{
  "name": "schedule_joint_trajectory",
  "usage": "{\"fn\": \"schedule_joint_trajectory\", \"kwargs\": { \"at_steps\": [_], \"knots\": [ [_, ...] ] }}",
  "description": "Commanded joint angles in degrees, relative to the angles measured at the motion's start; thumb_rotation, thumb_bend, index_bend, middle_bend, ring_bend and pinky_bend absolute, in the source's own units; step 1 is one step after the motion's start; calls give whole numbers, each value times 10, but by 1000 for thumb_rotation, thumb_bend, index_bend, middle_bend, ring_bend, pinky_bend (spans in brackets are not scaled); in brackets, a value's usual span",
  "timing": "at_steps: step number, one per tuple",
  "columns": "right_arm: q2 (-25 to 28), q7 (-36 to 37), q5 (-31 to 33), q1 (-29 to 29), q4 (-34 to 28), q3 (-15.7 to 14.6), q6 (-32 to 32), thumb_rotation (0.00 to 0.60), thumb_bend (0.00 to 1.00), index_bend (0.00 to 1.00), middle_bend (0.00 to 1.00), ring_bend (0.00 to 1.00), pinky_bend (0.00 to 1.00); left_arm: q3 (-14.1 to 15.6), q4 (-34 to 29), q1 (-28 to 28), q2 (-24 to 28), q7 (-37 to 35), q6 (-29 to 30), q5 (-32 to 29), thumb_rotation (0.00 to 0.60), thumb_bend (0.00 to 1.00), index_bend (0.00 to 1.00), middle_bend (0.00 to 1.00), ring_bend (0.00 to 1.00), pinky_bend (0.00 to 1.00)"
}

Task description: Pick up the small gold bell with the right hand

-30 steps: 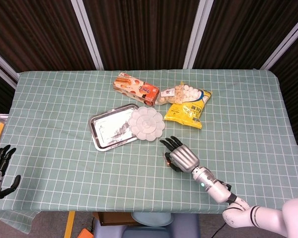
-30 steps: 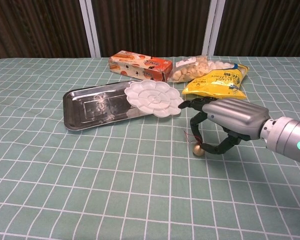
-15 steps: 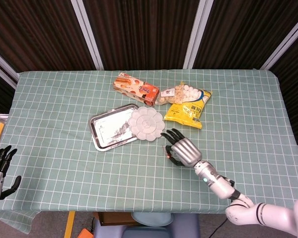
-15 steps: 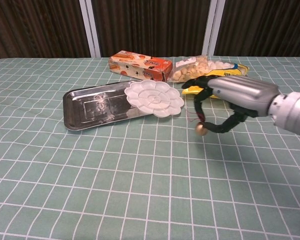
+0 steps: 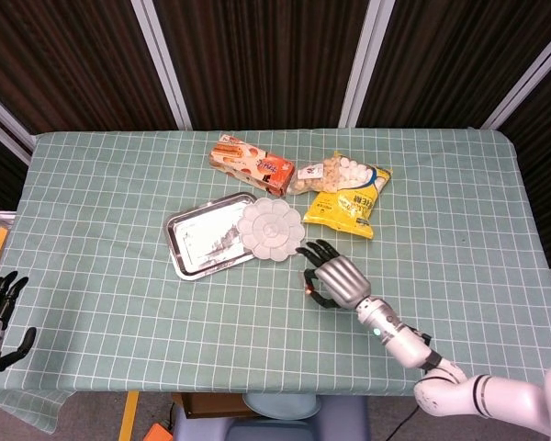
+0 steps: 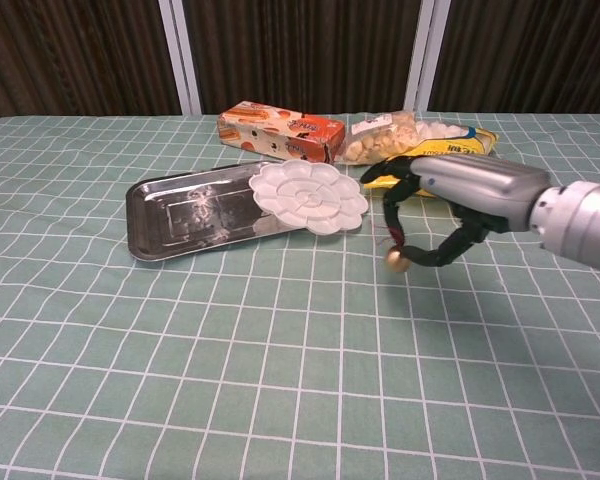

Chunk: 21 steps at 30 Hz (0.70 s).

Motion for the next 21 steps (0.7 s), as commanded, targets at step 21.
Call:
{"fn": "schedule_joint_trajectory", "kwargs": {
  "at_steps": [21],
  "knots": [
    [-70,14,4,29,67,-4,-37,600,586,812,195,0,0,-4,-3,7,5,3,11,-3,600,410,0,0,0,47]
  ]
}}
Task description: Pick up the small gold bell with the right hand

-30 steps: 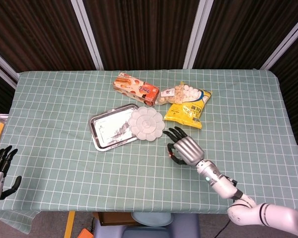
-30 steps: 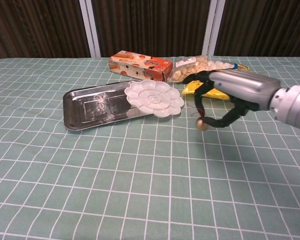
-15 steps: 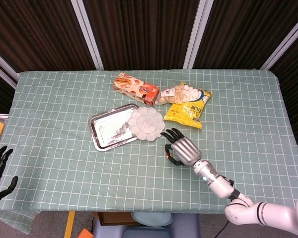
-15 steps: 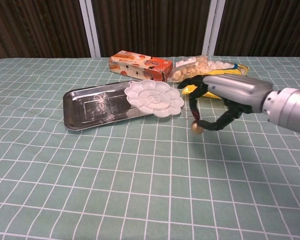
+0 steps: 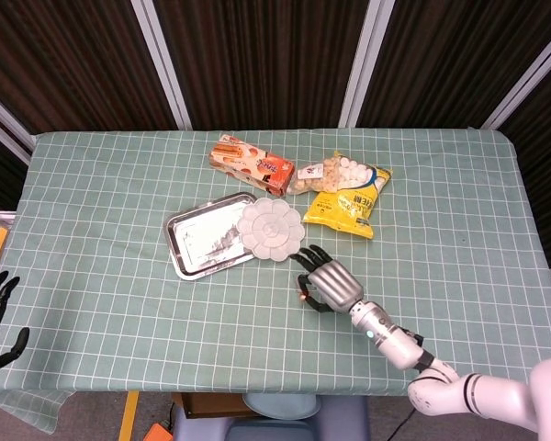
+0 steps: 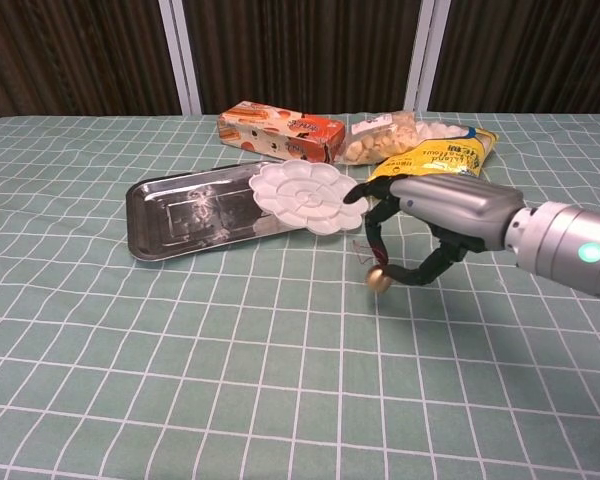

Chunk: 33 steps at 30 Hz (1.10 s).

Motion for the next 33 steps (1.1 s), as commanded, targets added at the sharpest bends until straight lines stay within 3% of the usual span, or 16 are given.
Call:
{"fn": "schedule_joint_trajectory", "kwargs": {
  "at_steps": [1,18,27,33],
  "knots": [
    [-19,6,5,7,22,-2,-12,600,586,812,195,0,0,0,2,-1,0,-2,-4,-3,600,411,0,0,0,47],
    [-29,19,-7,5,49,-14,-9,600,587,796,195,0,0,-1,4,-3,-2,0,-10,-5,600,410,0,0,0,48],
    [-21,6,1,3,40,-18,-16,600,586,606,194,0,0,0,3,-3,-1,0,-13,-4,600,410,0,0,0,47],
    [-2,7,7,2,20,-21,-26,600,586,382,147,0,0,1,-1,-3,0,2,-15,-4,600,412,0,0,0,47]
  ]
}}
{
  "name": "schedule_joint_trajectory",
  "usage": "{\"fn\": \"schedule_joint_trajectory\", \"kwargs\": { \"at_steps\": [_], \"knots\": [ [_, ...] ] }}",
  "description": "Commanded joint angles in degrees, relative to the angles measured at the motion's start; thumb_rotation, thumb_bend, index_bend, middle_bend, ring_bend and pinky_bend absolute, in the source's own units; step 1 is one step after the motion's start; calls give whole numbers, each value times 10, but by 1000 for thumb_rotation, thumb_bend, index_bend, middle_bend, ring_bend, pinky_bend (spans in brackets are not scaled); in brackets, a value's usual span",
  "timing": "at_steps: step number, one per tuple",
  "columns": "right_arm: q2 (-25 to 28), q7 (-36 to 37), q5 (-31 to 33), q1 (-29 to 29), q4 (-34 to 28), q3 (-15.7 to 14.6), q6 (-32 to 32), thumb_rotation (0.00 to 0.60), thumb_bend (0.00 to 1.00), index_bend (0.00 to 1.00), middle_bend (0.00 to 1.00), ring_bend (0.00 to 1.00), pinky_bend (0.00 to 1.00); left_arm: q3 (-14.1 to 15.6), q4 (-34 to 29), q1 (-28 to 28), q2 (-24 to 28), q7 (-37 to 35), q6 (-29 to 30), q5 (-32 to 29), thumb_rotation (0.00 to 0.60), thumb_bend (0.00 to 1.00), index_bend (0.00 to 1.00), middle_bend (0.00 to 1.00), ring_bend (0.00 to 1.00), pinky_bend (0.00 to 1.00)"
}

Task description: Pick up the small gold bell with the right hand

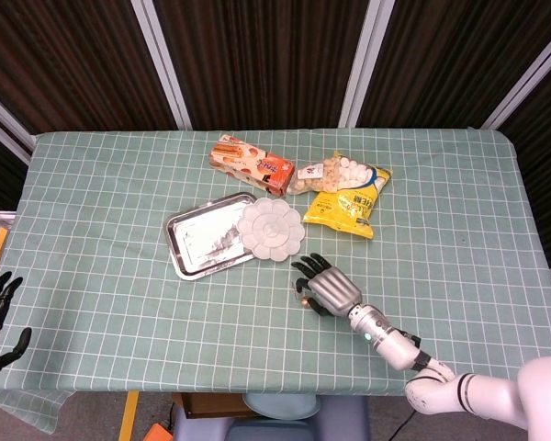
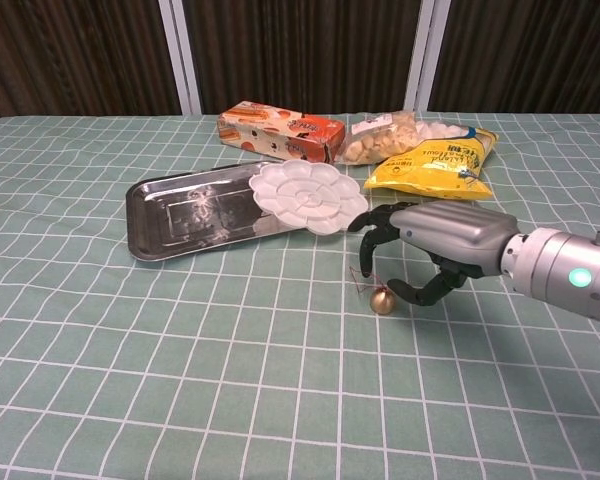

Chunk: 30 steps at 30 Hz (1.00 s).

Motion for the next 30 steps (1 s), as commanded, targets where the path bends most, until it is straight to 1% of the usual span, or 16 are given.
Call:
{"fn": "schedule_joint_trajectory", "kwargs": {
  "at_steps": [1,3,6,7,10,12,13,14,15,17,19,21,22,23,26,30],
  "knots": [
    [16,8,2,-3,-15,0,1,600,586,345,135,0,0,0,-1,0,1,0,0,0,600,413,0,0,0,47],
    [30,6,-4,-12,-29,0,22,600,586,268,115,0,0,0,-2,1,2,-1,2,1,600,412,0,0,0,47],
    [71,-8,-20,-44,-71,-4,85,600,586,158,79,0,0,-1,-1,3,3,-3,7,2,600,412,0,0,0,47],
    [87,-16,-26,-57,-88,-7,110,600,586,130,66,0,0,-1,-1,4,3,-3,9,2,600,412,0,0,0,47],
    [107,-27,-32,-73,-108,-11,137,600,586,58,32,0,0,-1,-1,4,4,-4,9,1,600,413,0,0,0,47],
    [139,-44,-40,-96,-134,-19,172,600,587,11,8,0,0,-1,-1,4,4,-2,9,0,600,416,0,0,0,47],
    [175,-61,-39,-124,-157,-26,210,600,583,0,0,0,0,-2,-2,5,4,-2,10,-1,600,417,0,0,0,47],
    [219,-84,-30,-178,-184,-38,280,600,578,0,0,0,0,-5,-3,7,4,3,15,-3,600,417,0,0,0,47],
    [239,-97,-33,-208,-206,-50,319,600,559,0,0,0,0,-6,-4,8,3,9,18,-5,600,416,0,0,0,47],
    [254,-111,-27,-258,-215,-60,381,600,523,0,0,0,0,-9,-8,11,0,21,24,-8,600,417,0,0,0,48],
    [241,-113,-12,-300,-188,-60,428,600,509,0,0,0,0,-10,-11,12,-4,32,29,-8,600,417,0,0,0,48],
    [227,-102,6,-325,-160,-57,447,600,505,0,0,0,0,-11,-11,13,-7,44,31,-9,600,417,0,0,0,48],
    [229,-106,19,-332,-154,-58,440,600,503,0,0,0,0,-11,-11,13,-8,52,31,-10,600,417,0,0,0,47],
    [237,-102,22,-333,-158,-59,432,600,499,0,0,0,0,-11,-12,13,-10,58,30,-10,600,417,0,0,0,48],
    [252,-76,27,-340,-178,-45,433,600,493,0,0,0,0,-10,-19,13,-11,69,23,-15,600,418,0,0,0,47],
    [256,-79,10,-346,-182,-46,433,600,491,0,0,0,0,-8,-27,12,-8,79,16,-18,600,418,0,0,0,48]
  ]
}}
